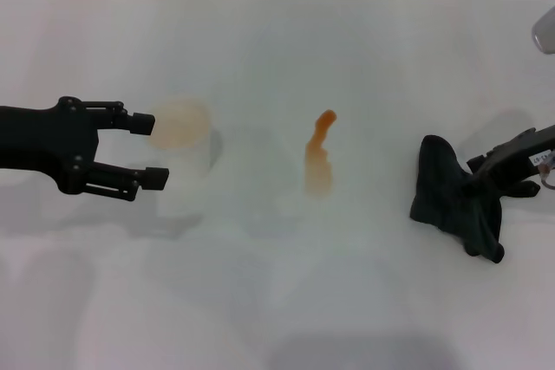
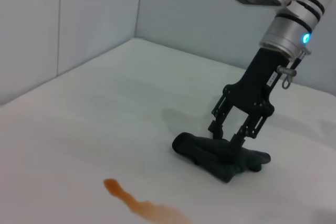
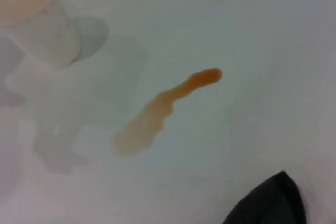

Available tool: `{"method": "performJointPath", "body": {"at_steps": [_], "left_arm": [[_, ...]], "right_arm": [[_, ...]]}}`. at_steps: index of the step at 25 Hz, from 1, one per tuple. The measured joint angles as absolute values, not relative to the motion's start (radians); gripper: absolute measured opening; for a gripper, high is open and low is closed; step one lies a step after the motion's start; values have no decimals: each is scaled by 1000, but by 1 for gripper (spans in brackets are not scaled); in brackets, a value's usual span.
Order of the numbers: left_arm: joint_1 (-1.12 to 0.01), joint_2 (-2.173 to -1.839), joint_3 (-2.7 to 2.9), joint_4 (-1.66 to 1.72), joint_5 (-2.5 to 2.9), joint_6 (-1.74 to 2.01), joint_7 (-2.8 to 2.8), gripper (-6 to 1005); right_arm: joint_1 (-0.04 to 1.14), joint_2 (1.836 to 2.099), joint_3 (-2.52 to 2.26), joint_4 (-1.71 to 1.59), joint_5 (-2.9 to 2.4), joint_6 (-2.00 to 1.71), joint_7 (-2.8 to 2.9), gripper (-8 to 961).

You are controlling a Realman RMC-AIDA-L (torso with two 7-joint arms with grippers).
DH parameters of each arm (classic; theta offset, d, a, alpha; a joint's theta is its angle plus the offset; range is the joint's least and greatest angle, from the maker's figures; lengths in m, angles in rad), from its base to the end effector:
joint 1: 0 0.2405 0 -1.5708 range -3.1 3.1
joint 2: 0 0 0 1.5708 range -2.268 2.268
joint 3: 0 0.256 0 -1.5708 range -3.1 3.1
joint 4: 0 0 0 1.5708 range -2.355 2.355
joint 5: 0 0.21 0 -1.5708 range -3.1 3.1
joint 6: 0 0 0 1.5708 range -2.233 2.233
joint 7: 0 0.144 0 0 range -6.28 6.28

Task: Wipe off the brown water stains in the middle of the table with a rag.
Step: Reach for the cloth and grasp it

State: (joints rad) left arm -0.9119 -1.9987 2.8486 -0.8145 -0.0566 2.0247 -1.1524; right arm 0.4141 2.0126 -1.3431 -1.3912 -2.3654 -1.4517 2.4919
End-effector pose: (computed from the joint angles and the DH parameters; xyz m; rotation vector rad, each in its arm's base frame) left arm -0.2547 0.3317 0.0712 -2.9522 -0.4931 -0.4643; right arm 0.2189 0.3393 0.0244 -2.5624 1.0374 -0.2078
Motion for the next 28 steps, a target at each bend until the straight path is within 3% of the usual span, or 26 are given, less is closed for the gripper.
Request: {"method": "performJointPath", "body": {"at_steps": [28], "left_arm": [[-907,-2000,2849,-814,-61,2023,-1146,888]], "right_arm": [[426,2015,-1425,-1328,-2454,-1395,2546,594]]}}
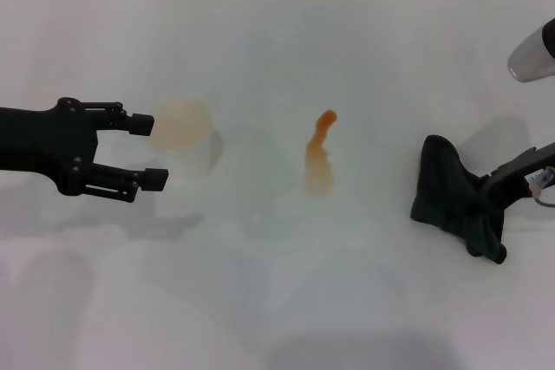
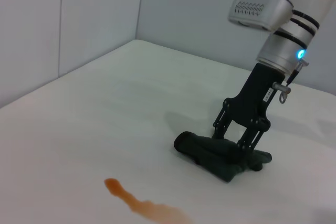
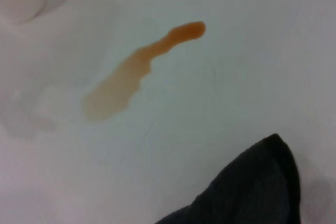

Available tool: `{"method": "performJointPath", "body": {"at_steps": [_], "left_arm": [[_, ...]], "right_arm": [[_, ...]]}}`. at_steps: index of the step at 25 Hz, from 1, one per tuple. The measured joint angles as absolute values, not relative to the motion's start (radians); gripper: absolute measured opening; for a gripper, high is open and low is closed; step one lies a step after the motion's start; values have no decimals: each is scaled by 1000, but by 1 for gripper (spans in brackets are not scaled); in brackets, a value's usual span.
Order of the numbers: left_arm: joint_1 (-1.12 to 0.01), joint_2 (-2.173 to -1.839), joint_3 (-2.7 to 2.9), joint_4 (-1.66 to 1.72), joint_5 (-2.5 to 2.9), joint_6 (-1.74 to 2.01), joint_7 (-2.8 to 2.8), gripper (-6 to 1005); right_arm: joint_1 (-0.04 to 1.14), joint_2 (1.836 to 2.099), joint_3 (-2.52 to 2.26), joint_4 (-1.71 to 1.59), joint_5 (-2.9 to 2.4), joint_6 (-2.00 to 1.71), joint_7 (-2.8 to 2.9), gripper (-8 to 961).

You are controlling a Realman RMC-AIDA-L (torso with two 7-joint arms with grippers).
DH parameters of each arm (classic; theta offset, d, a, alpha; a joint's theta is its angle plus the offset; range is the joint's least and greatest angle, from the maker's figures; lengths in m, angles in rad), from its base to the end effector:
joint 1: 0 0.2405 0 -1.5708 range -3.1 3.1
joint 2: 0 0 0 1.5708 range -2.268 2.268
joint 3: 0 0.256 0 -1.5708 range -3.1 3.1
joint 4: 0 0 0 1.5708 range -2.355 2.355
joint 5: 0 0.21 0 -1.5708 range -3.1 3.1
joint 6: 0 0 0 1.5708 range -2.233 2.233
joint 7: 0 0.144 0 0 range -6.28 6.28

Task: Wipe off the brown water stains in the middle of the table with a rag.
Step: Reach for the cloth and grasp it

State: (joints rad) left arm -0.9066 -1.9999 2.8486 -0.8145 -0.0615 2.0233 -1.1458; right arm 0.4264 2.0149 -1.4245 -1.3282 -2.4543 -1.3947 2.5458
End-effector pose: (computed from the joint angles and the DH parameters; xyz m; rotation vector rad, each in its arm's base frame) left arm -0.2560 0.3308 0.0709 -2.9477 -0.4880 -0.4676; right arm 0.2330 0.3398 0.0068 -2.5170 1.0610 -0.3459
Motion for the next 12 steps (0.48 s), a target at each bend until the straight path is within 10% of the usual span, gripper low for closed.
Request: {"method": "performJointPath", "body": {"at_steps": [12], "left_arm": [[-905,-2003,2849,-814,-61,2023,-1146,888]], "right_arm": [[426,2016,-1423,-1338,-2446,-1395,2551,393]]}}
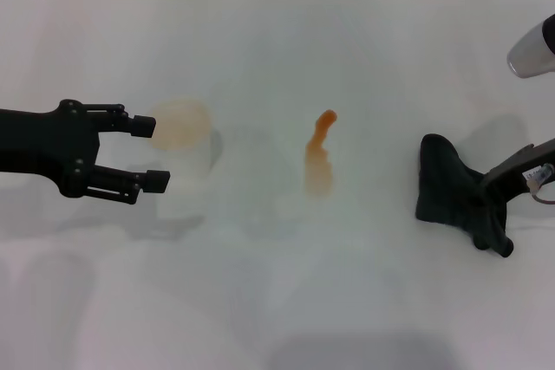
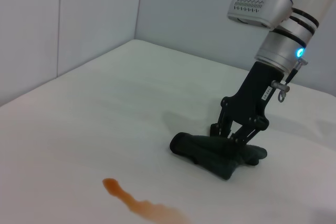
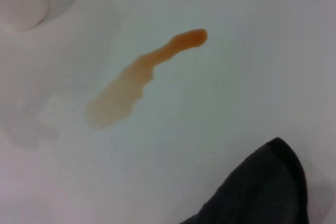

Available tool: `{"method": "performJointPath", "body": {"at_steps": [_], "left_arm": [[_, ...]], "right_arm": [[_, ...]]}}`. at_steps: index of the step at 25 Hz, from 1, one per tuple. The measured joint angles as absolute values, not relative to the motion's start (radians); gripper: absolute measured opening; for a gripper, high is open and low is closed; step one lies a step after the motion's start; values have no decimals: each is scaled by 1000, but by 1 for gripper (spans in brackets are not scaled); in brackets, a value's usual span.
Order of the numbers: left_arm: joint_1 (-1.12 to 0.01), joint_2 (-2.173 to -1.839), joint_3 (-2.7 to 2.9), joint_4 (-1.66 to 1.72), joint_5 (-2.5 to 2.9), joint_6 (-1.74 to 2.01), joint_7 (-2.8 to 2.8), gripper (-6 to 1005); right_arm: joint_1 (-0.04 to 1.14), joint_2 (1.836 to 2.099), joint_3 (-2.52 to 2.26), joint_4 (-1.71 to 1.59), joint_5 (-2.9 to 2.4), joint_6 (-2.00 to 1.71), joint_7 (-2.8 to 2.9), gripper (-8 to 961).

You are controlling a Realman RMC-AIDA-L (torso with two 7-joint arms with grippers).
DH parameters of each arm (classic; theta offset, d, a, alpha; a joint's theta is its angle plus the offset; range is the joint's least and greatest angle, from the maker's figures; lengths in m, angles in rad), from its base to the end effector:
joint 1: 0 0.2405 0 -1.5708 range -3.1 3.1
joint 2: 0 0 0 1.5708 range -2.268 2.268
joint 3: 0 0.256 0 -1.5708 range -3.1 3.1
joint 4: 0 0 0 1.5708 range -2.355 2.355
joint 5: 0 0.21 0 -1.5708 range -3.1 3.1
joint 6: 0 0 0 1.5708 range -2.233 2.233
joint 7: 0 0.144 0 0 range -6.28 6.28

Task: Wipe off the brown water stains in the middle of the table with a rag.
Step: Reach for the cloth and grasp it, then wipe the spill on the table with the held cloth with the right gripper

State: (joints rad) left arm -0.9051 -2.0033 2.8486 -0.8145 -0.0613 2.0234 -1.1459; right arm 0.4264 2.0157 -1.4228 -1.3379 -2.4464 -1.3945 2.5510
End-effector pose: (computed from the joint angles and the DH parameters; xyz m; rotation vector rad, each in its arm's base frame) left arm -0.2561 0.3299 0.0694 -2.9497 -0.4917 -0.4702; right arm 0.2297 0.3404 0.0074 -2.5177 1.0600 -0.3276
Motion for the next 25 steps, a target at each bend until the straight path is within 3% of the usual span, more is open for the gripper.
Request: {"method": "performJointPath", "body": {"at_steps": [8,14,25], "left_arm": [[-905,-2003,2849,-814,-61,2023,-1146,888],[-904,-2003,2849,-815,-61,2023,-1146,888],[-902,-2003,2849,-815,-61,2023,-1144,888]], "right_arm": [[424,2016,-1424,-1349,-2433,-1400,2549,136],[421,2016,-1427,-1364,-2403,-1399,2541,76],[455,2016,-1483,-1388,-2298,-1410,2536,70]]}}
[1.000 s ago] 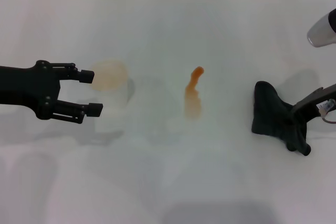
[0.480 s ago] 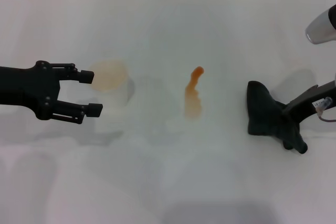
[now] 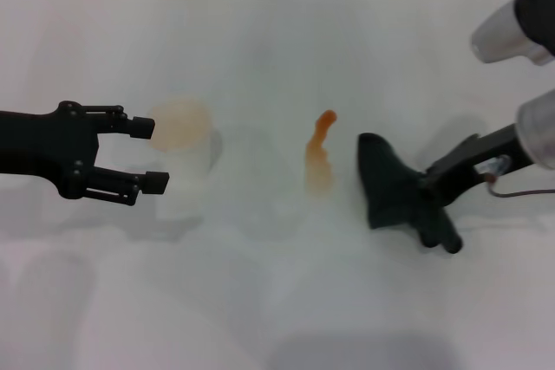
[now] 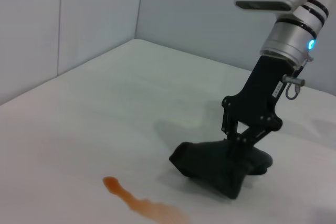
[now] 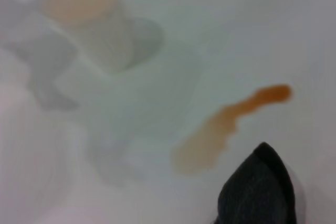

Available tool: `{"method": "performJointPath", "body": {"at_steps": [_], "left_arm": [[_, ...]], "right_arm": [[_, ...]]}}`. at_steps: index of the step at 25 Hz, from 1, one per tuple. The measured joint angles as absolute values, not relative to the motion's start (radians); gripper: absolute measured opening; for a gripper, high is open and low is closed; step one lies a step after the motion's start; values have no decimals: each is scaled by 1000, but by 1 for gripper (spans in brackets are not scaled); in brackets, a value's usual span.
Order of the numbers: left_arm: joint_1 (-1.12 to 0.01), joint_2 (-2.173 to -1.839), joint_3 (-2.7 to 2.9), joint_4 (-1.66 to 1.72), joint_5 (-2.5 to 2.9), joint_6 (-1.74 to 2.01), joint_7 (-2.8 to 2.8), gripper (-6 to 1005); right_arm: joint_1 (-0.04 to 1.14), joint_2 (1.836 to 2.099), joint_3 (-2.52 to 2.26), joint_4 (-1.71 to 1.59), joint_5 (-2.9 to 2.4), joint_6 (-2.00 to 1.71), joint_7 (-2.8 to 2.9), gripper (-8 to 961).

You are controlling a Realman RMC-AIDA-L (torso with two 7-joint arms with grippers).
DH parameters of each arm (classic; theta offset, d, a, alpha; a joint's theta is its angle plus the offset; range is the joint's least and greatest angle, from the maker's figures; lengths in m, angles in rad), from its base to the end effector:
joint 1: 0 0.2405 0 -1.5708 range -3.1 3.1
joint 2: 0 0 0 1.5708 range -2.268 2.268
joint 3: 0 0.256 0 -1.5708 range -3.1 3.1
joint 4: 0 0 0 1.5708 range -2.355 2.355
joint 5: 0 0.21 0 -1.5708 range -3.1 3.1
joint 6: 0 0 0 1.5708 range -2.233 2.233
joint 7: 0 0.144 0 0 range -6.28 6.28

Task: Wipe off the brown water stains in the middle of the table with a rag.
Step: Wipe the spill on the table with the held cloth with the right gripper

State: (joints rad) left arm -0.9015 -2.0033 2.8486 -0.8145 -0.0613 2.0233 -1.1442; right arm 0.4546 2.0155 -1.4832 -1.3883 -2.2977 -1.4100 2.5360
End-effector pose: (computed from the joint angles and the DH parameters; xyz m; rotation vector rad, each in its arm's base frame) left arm -0.2573 0.3290 0.0694 -2.9484 -0.4944 -0.4696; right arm 0.1867 0.3367 -0.0066 -2.6801 0.9640 -0.1914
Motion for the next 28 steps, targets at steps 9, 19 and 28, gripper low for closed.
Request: {"method": "performJointPath", "body": {"at_steps": [9,19,28], "left_arm": [[-911,-2003,2849,-815,-72,2023,-1144,888],[-916,-2004,2849,-816,-75,2023,-1144,888],[-917,-2005,2849,-816,-75,2023,-1144,888]], "right_arm": [[506,2022,-1575,-1377,-2225,-1404,2543,70],[557,2023,-1652,-1340,-2154,-1377,2543,70],[636,2024,-1699,-1221,-2120,-1306,2541,69]]}}
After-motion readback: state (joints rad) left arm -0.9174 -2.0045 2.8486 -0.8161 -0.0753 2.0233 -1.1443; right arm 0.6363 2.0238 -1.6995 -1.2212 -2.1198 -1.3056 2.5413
